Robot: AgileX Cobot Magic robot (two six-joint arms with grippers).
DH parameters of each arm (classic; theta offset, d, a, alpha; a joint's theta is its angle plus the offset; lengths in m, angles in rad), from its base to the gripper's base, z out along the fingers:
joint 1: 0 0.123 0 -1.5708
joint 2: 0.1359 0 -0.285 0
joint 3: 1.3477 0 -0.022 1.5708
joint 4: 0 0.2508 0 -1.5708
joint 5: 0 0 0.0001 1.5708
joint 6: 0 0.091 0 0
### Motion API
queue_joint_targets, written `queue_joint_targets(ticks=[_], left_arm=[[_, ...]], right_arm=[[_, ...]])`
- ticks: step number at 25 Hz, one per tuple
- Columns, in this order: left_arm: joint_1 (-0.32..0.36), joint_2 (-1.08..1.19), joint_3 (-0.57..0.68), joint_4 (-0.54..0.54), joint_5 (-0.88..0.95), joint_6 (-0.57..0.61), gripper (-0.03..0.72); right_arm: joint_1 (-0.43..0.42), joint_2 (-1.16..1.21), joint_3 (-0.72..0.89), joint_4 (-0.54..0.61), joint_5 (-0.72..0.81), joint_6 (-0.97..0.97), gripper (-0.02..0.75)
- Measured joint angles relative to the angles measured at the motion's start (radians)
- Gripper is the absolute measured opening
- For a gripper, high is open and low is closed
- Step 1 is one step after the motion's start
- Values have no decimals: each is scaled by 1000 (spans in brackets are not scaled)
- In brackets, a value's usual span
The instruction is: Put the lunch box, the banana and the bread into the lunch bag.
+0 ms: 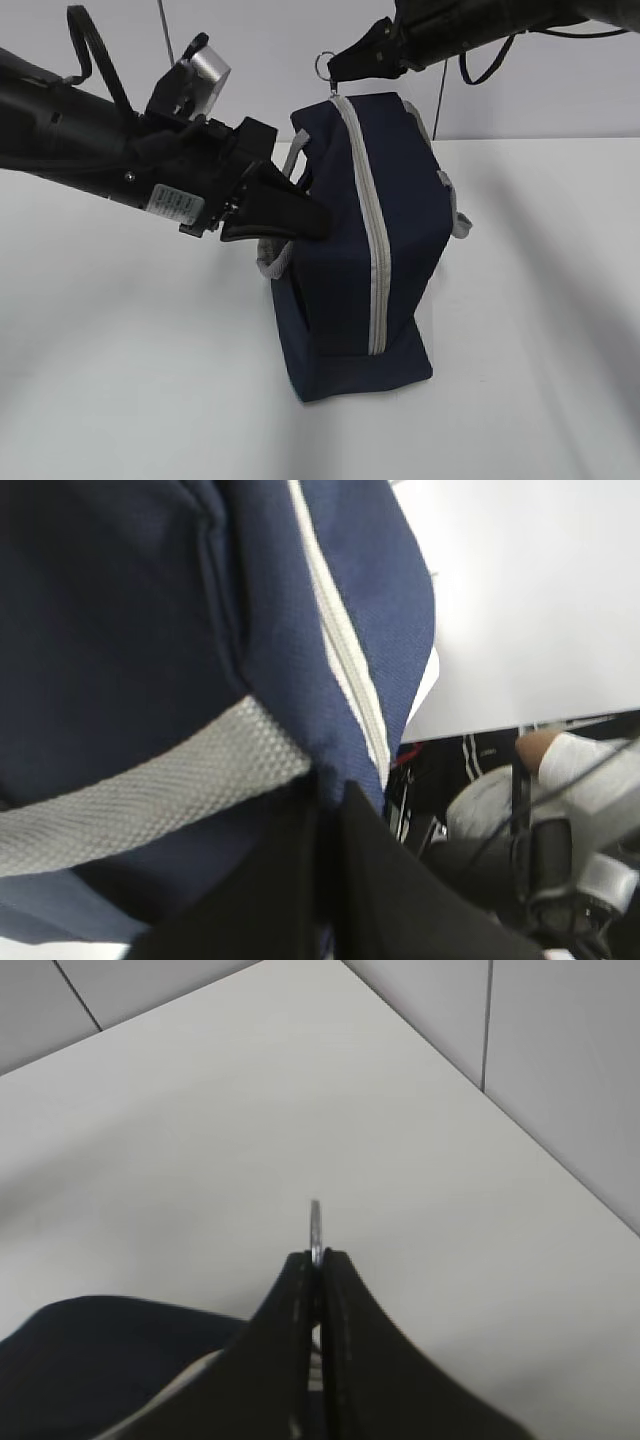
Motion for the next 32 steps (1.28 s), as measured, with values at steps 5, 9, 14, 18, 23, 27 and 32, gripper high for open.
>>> queue_joint_targets(ticks=[5, 9, 14, 18, 23, 27, 32], left_arm=[[0, -4, 0, 59, 36, 0, 4], [2, -41, 0, 103, 35, 0, 4], [2, -72, 0, 134, 30, 0, 4], [2, -72, 0, 139, 28, 0, 74], [30, -85, 0, 143, 53, -13, 536], [121, -98, 0, 134, 72, -89, 625], [205, -106, -39, 92, 58, -230, 565]], right_arm=[[0, 135, -141, -2, 4, 30, -16], [0, 204, -186, -2, 10, 41, -16], [0, 219, -192, 5, 37, 48, -16], [-4, 219, -205, 12, 64, 48, -16], [-6, 219, -225, 6, 99, 48, -16], [-6, 219, -244, -10, 105, 48, -16], [-9, 219, -279, -24, 110, 48, -16]])
